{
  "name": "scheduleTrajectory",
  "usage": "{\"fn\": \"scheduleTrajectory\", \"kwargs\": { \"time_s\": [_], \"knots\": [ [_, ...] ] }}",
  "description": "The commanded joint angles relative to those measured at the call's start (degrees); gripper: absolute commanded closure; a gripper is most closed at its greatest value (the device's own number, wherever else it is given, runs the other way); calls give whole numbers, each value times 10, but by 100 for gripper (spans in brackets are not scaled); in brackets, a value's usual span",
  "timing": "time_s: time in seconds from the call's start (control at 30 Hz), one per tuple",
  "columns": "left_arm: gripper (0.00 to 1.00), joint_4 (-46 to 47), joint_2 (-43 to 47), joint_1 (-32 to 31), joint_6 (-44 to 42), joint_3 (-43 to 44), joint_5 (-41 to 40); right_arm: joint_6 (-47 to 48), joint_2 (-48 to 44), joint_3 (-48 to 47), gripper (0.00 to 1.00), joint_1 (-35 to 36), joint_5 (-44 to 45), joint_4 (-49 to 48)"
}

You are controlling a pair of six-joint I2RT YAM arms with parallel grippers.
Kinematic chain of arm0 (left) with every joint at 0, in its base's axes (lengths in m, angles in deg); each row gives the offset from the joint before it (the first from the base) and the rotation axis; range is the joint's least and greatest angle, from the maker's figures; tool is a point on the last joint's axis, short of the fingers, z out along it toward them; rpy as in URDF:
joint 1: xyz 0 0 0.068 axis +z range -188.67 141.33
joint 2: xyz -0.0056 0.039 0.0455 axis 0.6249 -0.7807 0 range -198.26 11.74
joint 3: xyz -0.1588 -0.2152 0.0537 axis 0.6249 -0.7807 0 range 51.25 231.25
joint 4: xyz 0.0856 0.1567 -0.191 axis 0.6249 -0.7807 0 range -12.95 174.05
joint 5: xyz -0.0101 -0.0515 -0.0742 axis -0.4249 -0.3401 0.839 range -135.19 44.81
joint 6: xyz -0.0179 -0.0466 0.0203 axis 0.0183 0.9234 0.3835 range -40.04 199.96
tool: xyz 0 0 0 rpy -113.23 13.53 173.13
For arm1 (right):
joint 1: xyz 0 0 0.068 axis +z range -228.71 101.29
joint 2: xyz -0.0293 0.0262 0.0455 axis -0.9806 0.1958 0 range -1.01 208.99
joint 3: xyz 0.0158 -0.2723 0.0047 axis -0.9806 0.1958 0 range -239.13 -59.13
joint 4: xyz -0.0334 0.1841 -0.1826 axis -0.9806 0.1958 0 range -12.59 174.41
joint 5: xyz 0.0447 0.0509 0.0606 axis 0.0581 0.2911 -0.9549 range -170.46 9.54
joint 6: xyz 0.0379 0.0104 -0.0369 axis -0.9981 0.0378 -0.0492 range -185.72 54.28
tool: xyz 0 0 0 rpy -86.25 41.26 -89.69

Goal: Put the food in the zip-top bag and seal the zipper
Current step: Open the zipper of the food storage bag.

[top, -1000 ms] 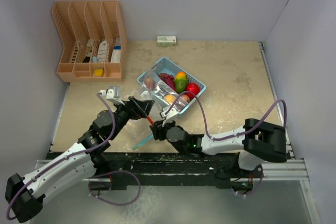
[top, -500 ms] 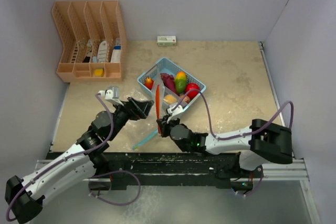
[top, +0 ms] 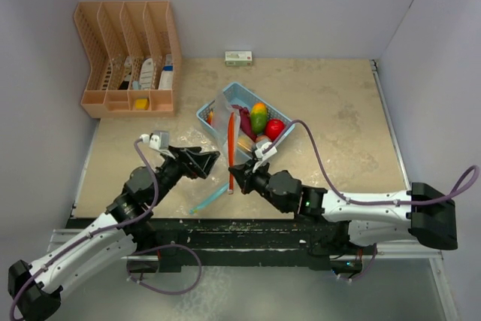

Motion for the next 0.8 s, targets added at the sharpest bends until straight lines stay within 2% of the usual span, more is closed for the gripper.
{"fn": "scheduleTrajectory", "kwargs": {
  "time_s": [0.0, 0.2, 0.23, 0.33, 0.47, 0.57, 0.77],
  "knots": [
    [10, 125, -1, -1, -31, -21, 95, 30, -12, -27, 100, -23, -110, 16],
    [12, 201, -5, -1, -16, -51, 150, 32, -23, -39, 100, -35, -204, 15],
    [15, 212, -10, -1, -13, -56, 154, 33, -22, -43, 100, -35, -214, 17],
    [32, 235, -29, -1, -13, -58, 165, 34, -19, -51, 100, -35, -233, 26],
    [38, 247, -39, -1, -14, -58, 178, 31, -39, -46, 100, -35, -232, 29],
    [36, 248, -21, -1, -17, -64, 180, 31, -53, -46, 100, -34, -228, 43],
    [17, 232, 39, -1, -33, -67, 171, 32, -69, -43, 100, -34, -225, 56]
  ]
}}
